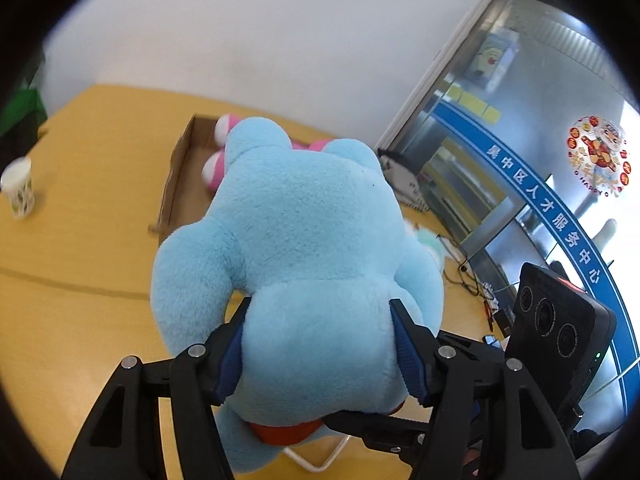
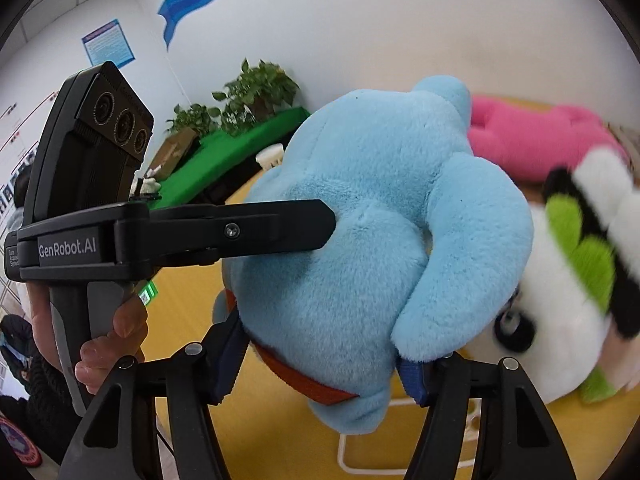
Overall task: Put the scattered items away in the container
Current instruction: 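Carry the light-blue plush over the cardboard box and lower it, then open both grippers and move them to the panda plush on the table, then close both grippers on the panda plush and lift it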
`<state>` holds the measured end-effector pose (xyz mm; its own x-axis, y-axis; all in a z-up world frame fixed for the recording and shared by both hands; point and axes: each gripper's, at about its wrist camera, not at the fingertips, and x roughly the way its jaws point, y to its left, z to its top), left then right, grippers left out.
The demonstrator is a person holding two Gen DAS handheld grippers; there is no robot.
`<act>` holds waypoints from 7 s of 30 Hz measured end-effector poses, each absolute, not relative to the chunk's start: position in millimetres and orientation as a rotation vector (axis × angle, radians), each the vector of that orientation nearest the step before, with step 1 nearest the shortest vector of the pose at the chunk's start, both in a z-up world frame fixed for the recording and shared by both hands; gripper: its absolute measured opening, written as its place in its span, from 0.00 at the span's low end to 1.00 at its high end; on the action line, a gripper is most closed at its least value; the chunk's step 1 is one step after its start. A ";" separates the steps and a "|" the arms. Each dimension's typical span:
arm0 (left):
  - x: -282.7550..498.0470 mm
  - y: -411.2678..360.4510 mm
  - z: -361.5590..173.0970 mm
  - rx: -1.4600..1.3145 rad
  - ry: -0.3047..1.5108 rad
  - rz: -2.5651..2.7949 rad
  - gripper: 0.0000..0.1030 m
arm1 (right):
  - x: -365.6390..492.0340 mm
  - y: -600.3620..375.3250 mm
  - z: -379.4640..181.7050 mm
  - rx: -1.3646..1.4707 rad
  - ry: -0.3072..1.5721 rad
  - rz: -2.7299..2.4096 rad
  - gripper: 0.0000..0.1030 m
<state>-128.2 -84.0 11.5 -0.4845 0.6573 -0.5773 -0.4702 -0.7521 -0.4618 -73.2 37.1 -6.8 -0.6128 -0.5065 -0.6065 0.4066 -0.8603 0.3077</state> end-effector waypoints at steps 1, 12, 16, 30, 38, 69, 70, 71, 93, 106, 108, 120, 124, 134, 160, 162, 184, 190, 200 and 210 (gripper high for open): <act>-132.3 -81.3 21.5 -0.984 -0.305 2.235 0.62 | -75.5 39.7 2.5 0.946 -0.174 -2.445 0.68; -184.8 -50.8 138.0 -0.714 -0.149 2.333 0.62 | -132.0 64.5 108.9 0.647 -0.049 -2.591 0.67; -209.6 -45.7 154.5 -0.684 -0.117 2.355 0.62 | -168.6 72.8 130.3 0.600 -0.070 -2.581 0.68; -324.9 -43.0 65.8 -0.957 -0.160 2.263 0.62 | -274.0 90.0 63.7 0.804 -0.223 -2.574 0.68; -357.8 -35.4 4.1 -1.107 -0.207 2.190 0.62 | -314.8 97.0 1.9 1.003 -0.253 -2.529 0.68; -355.7 -61.0 -71.1 -1.342 -0.275 2.199 0.61 | -346.9 64.8 -82.4 1.366 -0.350 -2.323 0.68; -355.6 -60.7 -72.7 -1.349 -0.278 2.202 0.61 | -345.9 63.6 -84.6 1.371 -0.351 -2.313 0.68; -355.8 -61.0 -75.6 -1.362 -0.285 2.203 0.61 | -346.0 61.7 -86.5 1.380 -0.345 -2.306 0.68; -313.6 -84.5 -59.6 -1.330 -0.348 2.385 0.69 | -315.3 71.0 -86.7 1.513 -0.276 -2.381 0.90; -150.4 -46.5 53.1 -0.850 0.045 2.712 0.75 | -187.3 97.7 14.5 1.145 -0.055 -2.706 1.00; -130.7 -35.7 56.6 -0.829 0.024 2.691 0.75 | -165.3 112.2 22.3 1.126 -0.066 -2.756 1.00; -63.9 17.1 58.2 -0.817 -0.012 2.672 0.75 | -78.5 178.9 56.5 1.022 -0.060 -2.940 1.00; -53.1 23.3 60.2 -0.815 0.000 2.678 0.75 | -66.4 188.7 54.8 1.030 -0.059 -2.934 1.00; -47.5 37.3 53.8 -0.850 0.058 2.673 0.75 | -56.1 206.7 45.1 1.057 -0.111 -2.928 1.00; -59.0 47.5 28.1 -0.939 0.038 2.588 0.75 | -65.8 207.3 27.9 1.152 -0.083 -2.919 1.00; -59.6 47.6 27.3 -0.944 0.031 2.577 0.75 | -66.2 208.0 26.8 1.156 -0.081 -2.921 1.00; -124.8 34.5 -42.1 -1.166 -0.240 2.221 0.75 | -68.1 225.8 -49.7 1.193 -0.355 -2.610 1.00; -150.2 41.7 -75.5 -1.218 -0.259 2.104 0.75 | -87.1 226.2 -79.8 1.179 -0.598 -2.519 1.00; -180.8 36.9 -115.5 -1.218 -0.408 1.893 0.81 | -110.0 227.6 -98.6 1.222 -0.600 -2.560 1.00; -195.7 23.1 -144.5 -1.200 -0.546 1.768 0.85 | -117.1 218.0 -100.2 1.225 -0.535 -2.517 0.91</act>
<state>-195.7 23.1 -144.5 -0.1214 0.8598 -0.4960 -0.4309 -0.4958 -0.7540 -117.1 218.0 -100.2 -0.5961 -0.4122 -0.6890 0.0961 -0.8886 0.4485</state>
